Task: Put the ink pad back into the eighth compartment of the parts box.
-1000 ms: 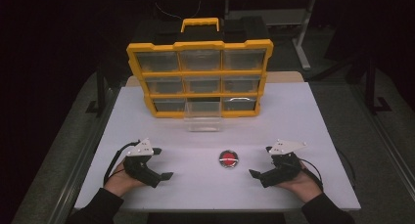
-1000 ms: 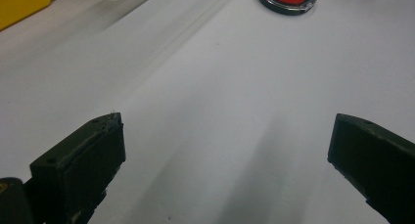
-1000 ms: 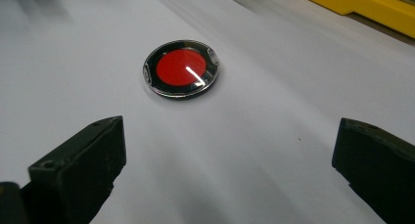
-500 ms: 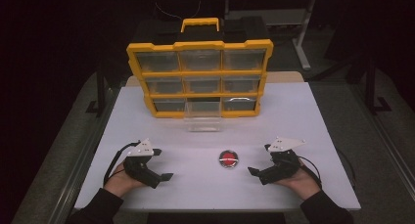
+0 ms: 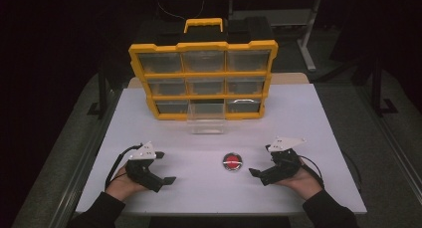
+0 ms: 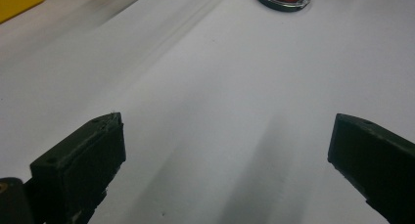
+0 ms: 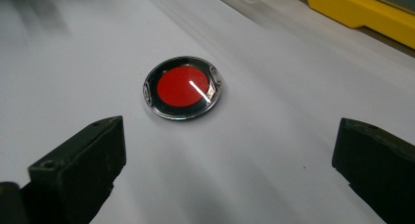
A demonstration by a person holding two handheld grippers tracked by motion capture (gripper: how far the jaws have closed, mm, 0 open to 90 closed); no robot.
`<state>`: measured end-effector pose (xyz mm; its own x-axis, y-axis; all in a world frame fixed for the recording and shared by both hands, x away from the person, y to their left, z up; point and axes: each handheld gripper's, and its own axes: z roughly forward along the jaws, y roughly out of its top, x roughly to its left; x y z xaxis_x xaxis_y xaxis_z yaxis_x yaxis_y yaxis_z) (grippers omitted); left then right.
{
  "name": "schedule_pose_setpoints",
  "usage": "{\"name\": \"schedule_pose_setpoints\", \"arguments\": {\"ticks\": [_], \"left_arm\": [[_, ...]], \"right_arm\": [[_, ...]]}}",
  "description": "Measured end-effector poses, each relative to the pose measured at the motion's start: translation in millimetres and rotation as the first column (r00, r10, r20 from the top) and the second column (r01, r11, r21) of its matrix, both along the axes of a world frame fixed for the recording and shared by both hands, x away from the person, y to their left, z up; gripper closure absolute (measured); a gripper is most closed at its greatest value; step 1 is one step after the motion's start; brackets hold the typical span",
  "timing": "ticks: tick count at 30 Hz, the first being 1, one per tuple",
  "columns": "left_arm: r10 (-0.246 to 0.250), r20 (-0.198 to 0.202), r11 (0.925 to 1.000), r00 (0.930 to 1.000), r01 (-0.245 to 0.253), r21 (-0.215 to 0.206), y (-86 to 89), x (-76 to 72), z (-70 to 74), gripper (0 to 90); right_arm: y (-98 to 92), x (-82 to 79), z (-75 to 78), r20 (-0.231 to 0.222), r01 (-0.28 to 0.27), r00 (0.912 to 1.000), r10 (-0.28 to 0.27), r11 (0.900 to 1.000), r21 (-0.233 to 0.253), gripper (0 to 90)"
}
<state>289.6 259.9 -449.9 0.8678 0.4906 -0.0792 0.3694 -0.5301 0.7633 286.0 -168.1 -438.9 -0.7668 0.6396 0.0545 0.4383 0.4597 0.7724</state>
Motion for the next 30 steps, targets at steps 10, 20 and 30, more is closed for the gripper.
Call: {"name": "schedule_pose_setpoints", "arguments": {"ticks": [10,20,30], "left_arm": [[-0.007,-0.003,1.0,1.0,0.007,0.004,-0.7,0.2,-1.3,0.0],[-0.004,0.0,1.0,1.0,0.004,-0.001,-0.4,0.0,-1.0,0.0],[-0.005,-0.001,1.0,1.0,0.005,-0.006,0.0,0.1,-0.9,0.0]], "right_arm": [[1.9,3.3,-0.9,-0.016,-0.007,0.9999,0.007,1.0,-0.005,0.0],[5.5,6.8,-0.3,-0.021,-0.013,0.9997,0.013,1.0,-0.011,0.0],[8.5,9.8,1.1,-0.025,-0.022,0.9995,0.022,1.0,-0.011,0.0]]}}
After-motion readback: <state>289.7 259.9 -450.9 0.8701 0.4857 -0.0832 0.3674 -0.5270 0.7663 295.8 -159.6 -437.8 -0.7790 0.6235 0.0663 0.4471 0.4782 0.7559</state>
